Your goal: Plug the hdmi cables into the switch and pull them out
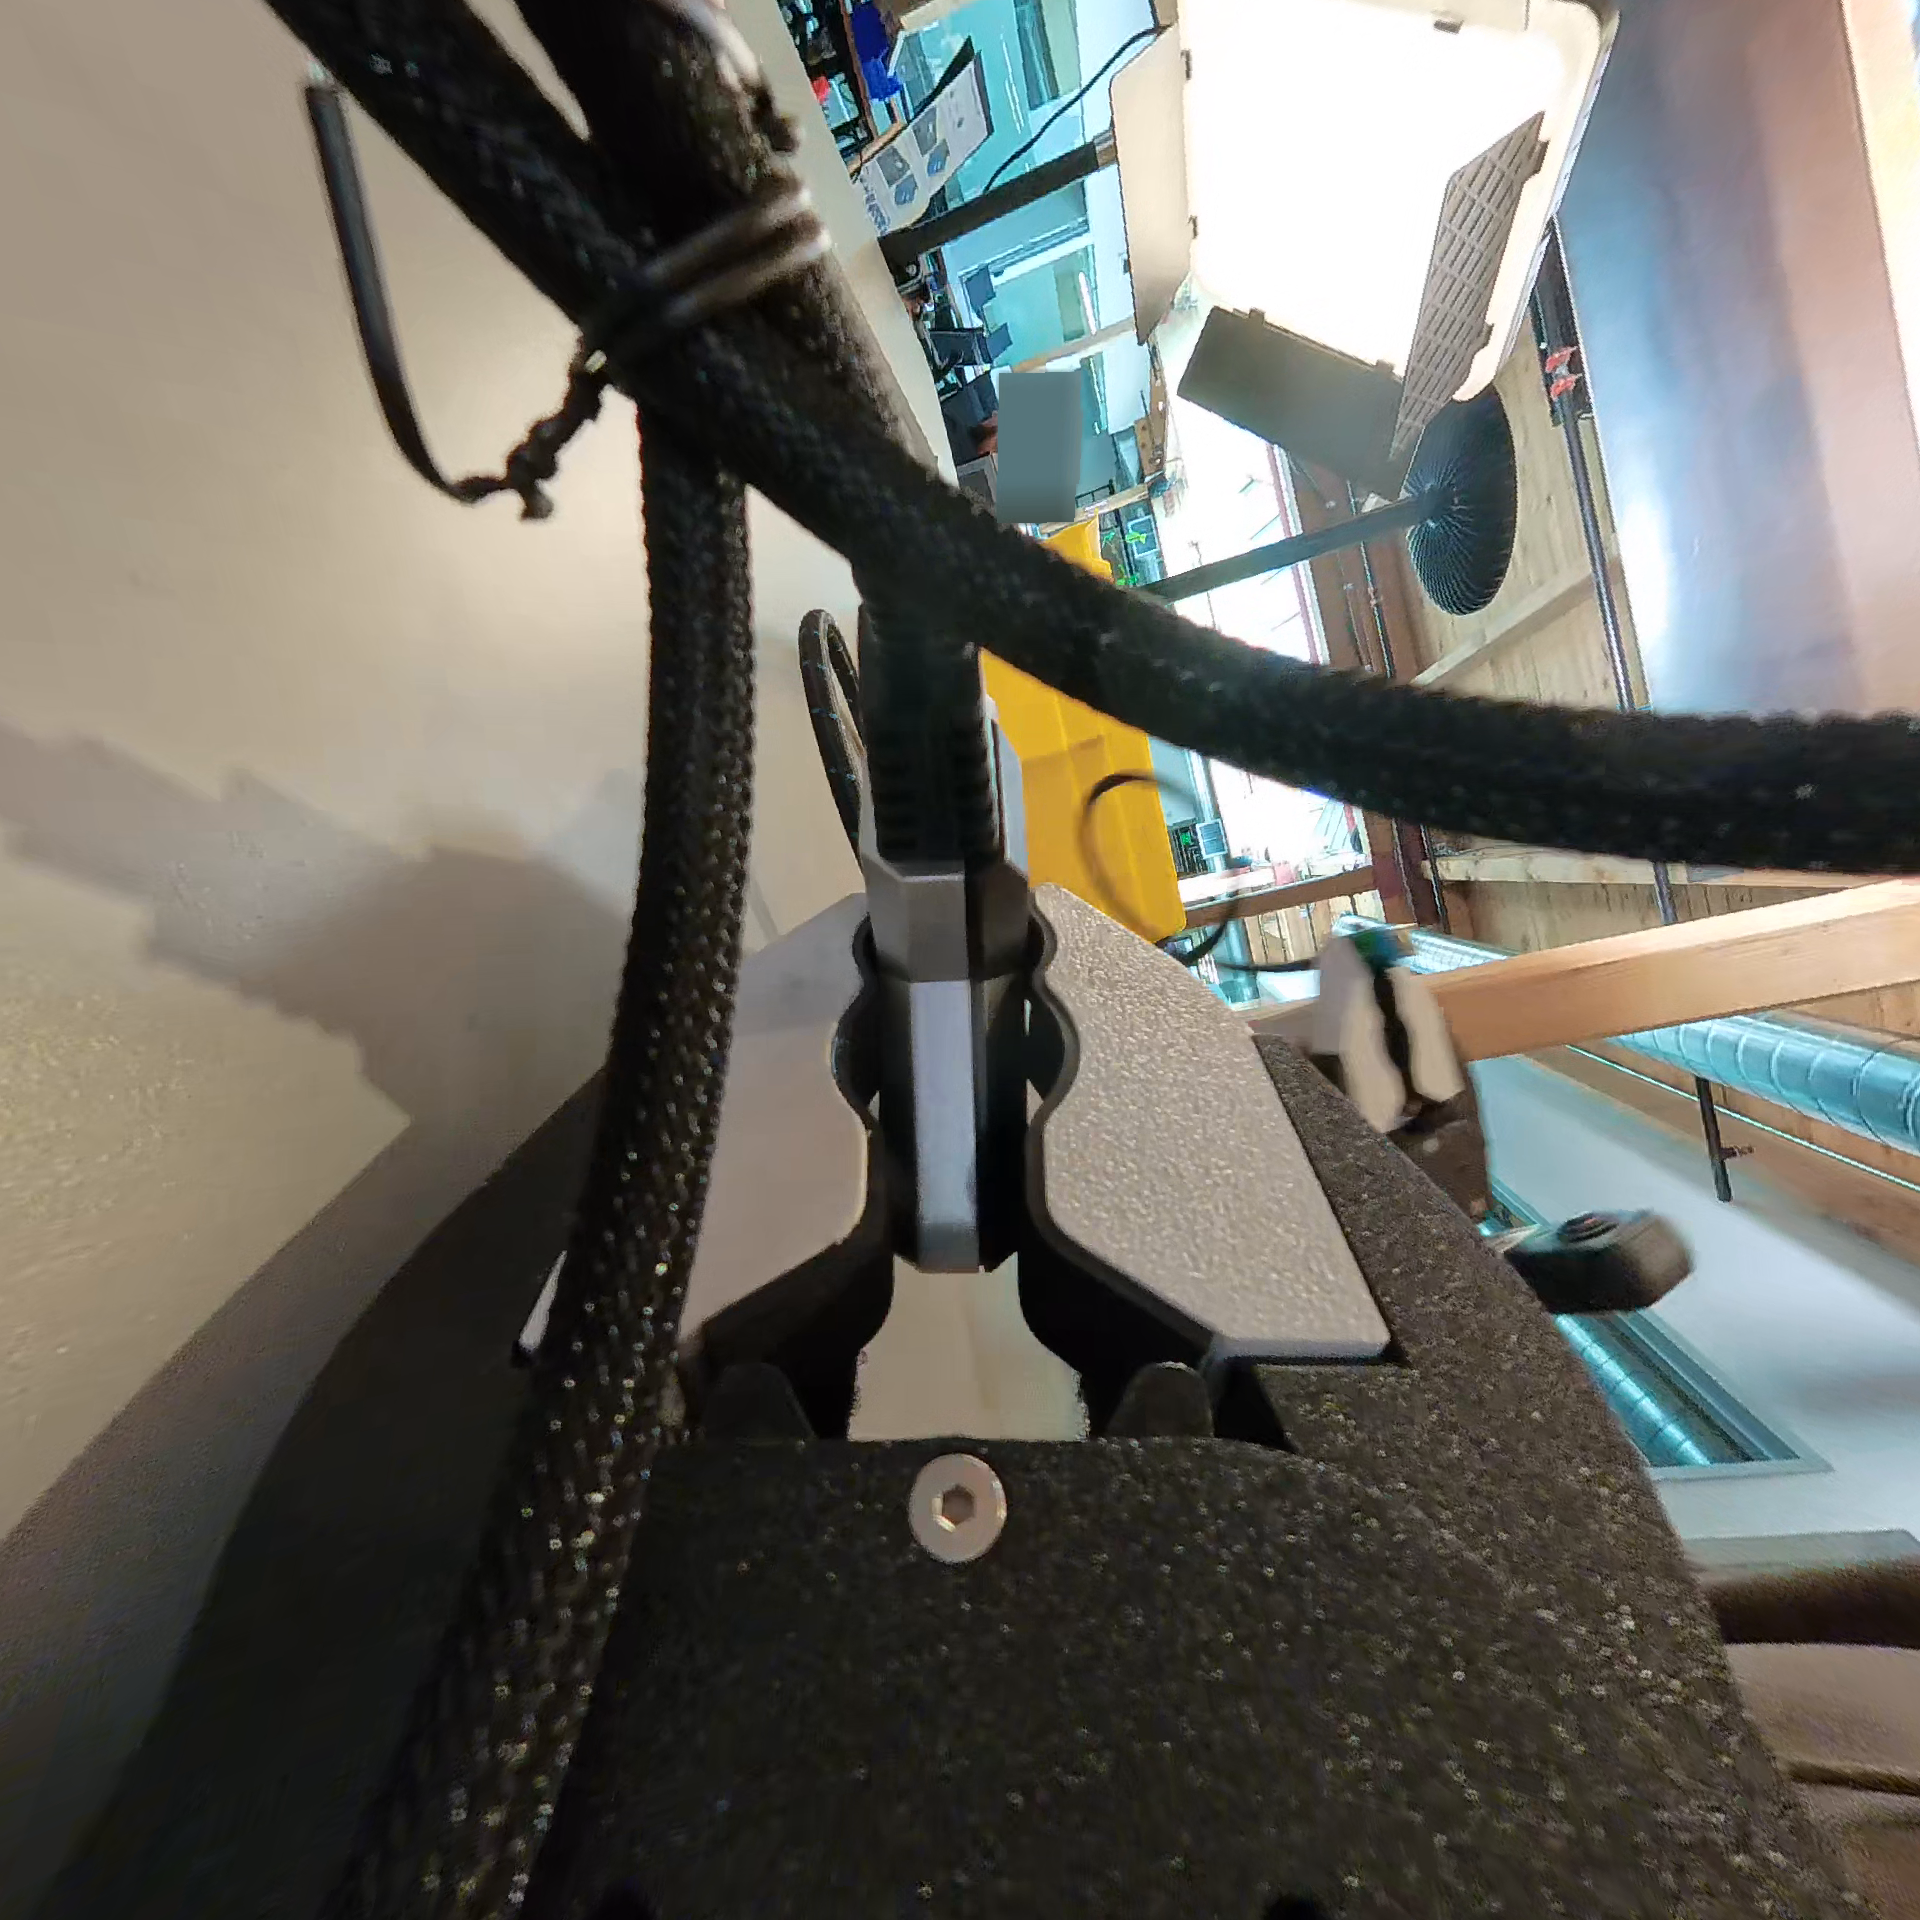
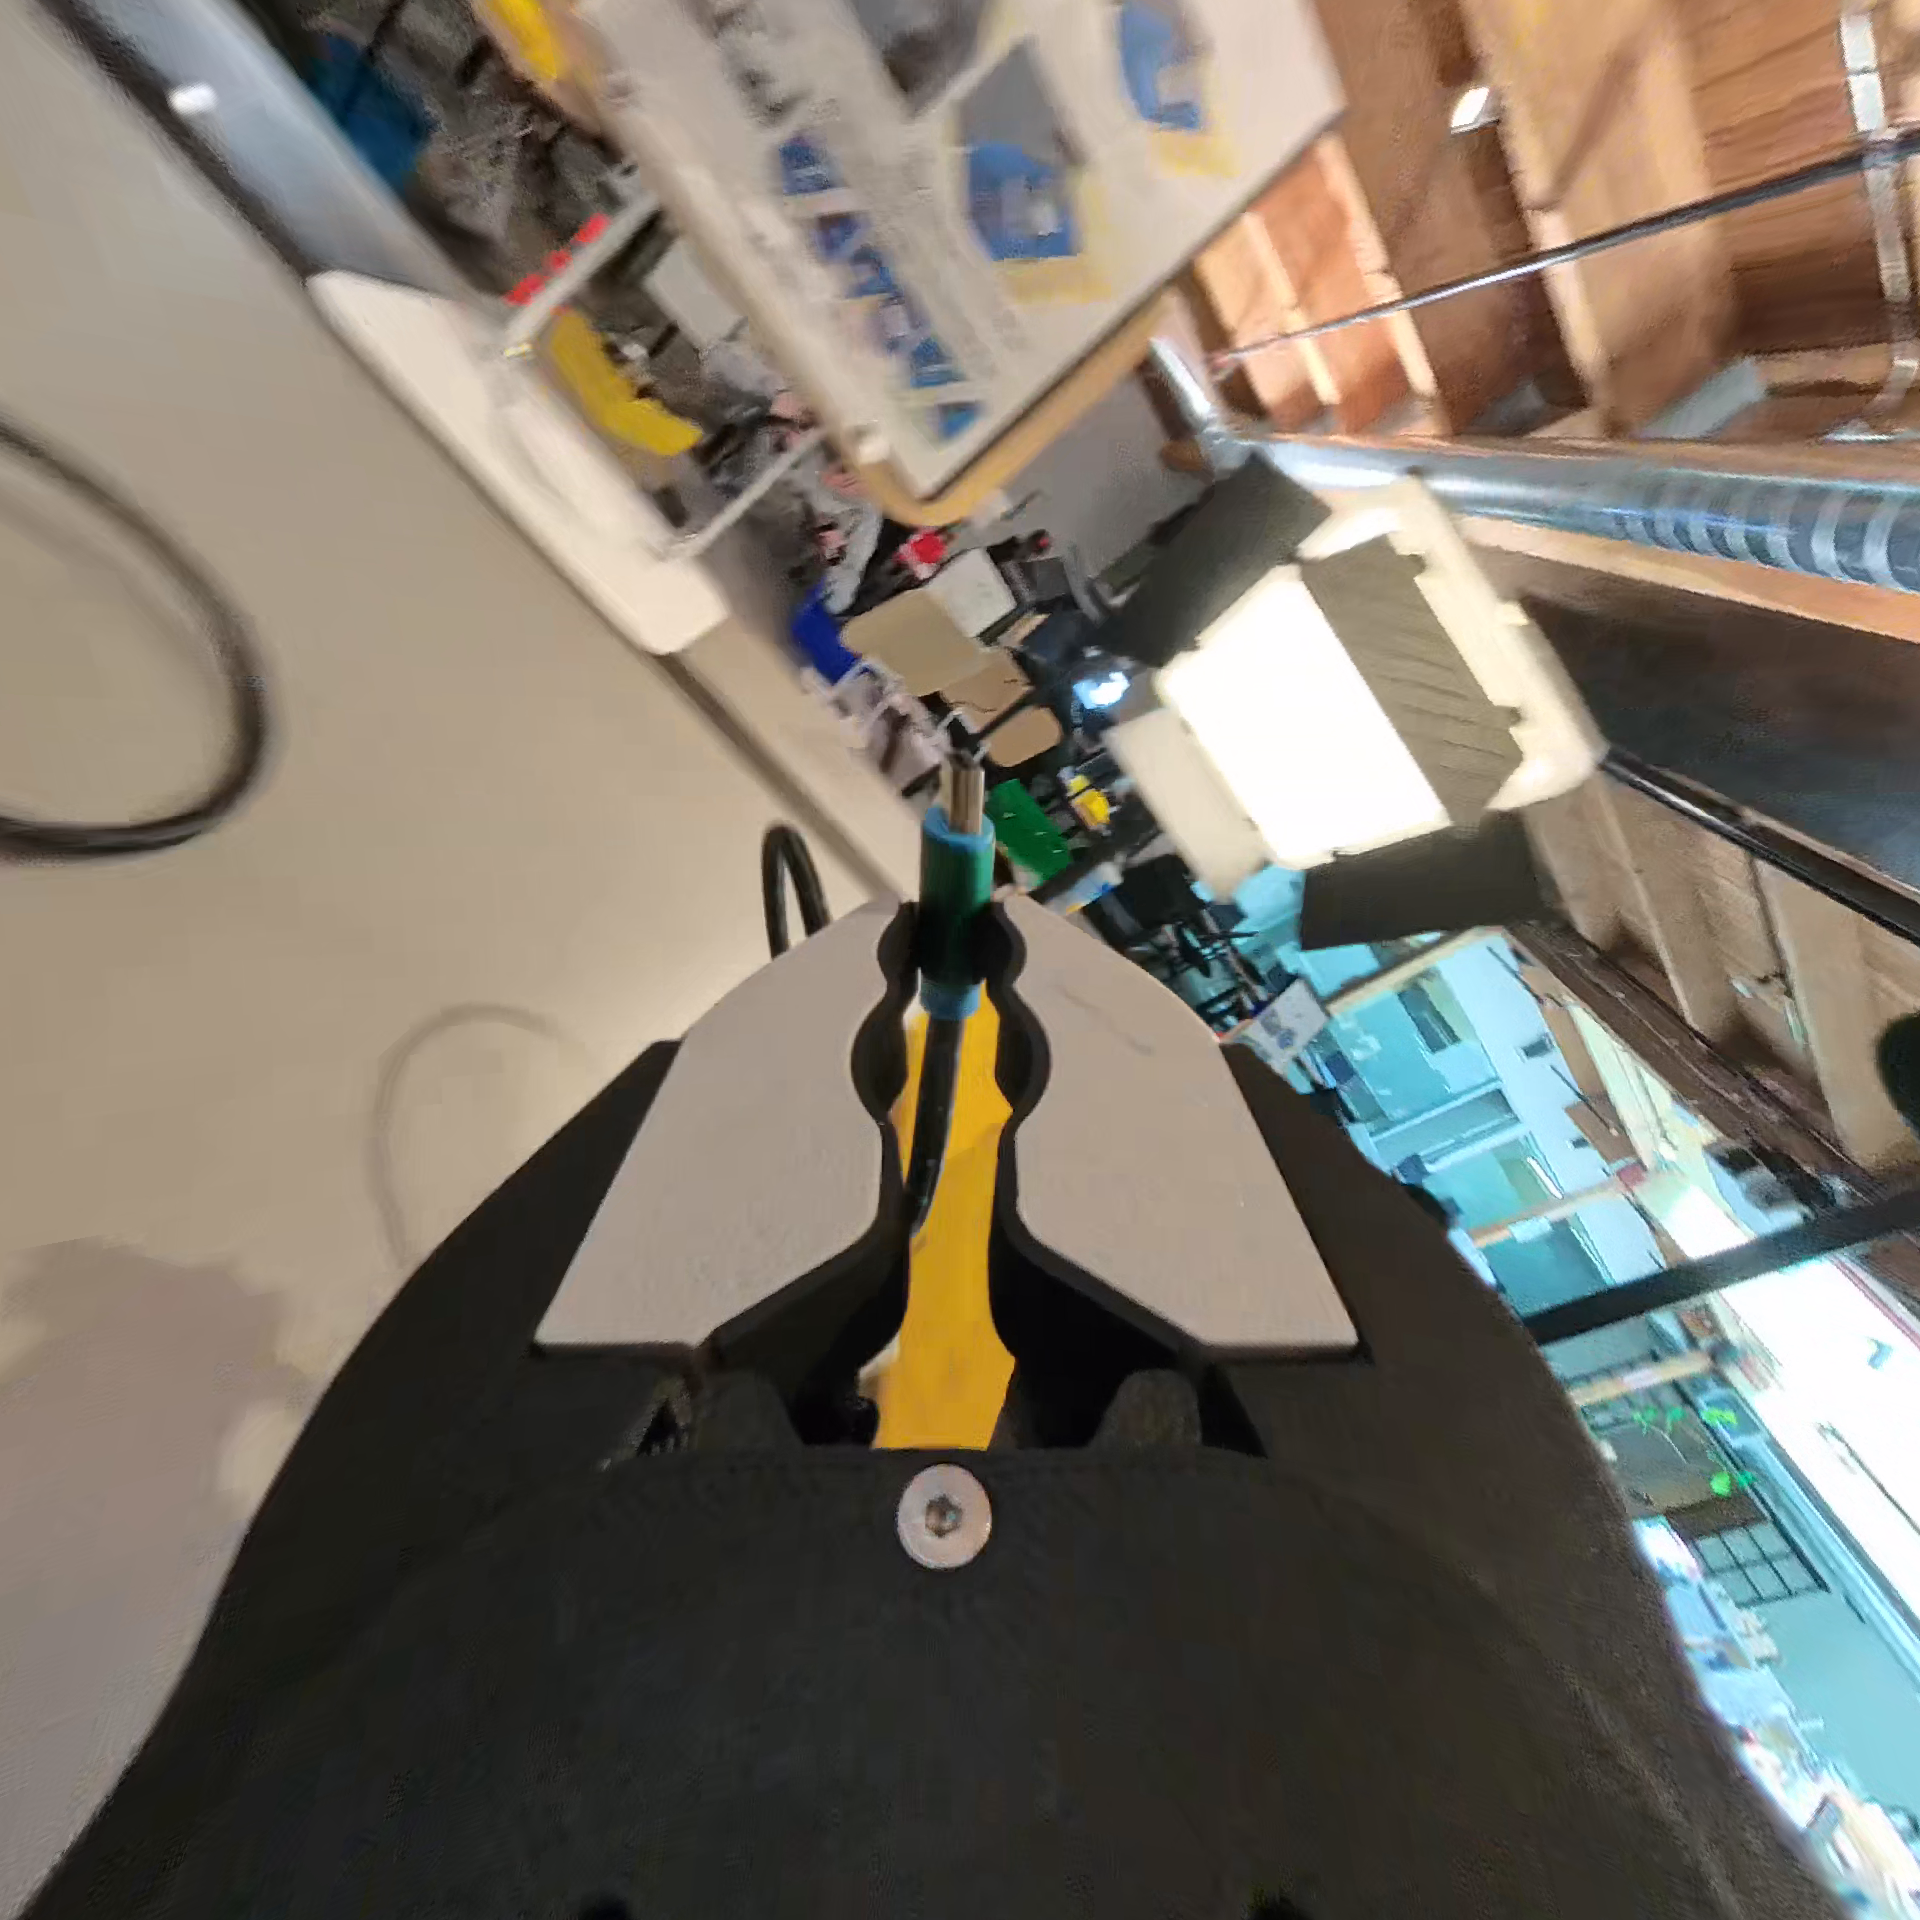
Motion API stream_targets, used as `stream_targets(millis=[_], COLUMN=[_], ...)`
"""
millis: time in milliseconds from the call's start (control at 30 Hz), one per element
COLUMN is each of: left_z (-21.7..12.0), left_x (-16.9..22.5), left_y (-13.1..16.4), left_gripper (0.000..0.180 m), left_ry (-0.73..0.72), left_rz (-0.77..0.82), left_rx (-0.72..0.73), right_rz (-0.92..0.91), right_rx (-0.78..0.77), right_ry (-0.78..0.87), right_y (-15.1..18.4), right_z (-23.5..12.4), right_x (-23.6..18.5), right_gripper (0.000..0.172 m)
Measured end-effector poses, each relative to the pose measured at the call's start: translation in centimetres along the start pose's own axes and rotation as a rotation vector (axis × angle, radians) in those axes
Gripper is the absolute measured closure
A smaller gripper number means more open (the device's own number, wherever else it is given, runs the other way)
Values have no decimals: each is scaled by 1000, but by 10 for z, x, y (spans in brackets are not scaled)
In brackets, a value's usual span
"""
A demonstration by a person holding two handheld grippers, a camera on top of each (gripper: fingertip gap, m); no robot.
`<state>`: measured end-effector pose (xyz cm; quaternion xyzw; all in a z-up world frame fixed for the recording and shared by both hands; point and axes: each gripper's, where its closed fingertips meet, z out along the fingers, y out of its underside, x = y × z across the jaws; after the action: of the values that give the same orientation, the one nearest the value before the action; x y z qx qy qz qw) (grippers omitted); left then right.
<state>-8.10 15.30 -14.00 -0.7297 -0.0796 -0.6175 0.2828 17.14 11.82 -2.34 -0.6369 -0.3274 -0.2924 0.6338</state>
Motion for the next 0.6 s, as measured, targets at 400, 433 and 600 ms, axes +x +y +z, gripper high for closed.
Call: stream_targets(millis=[400, 433, 600], left_z=[-2, -2, 0], left_x=[-3, -3, 0], left_y=[-9, -9, -3], left_gripper=[157, 157, 157], left_ry=[-50, -50, -56], left_rz=[28, 29, 69], left_rx=[84, 83, 60], right_rz=[-185, -174, 36], right_rx=[-304, -356, -373], right_ry=[-124, -151, -192], right_y=[173, 194, 198], right_z=[45, 49, 38], right_x=[138, 129, 117], right_gripper=[158, 148, 133])
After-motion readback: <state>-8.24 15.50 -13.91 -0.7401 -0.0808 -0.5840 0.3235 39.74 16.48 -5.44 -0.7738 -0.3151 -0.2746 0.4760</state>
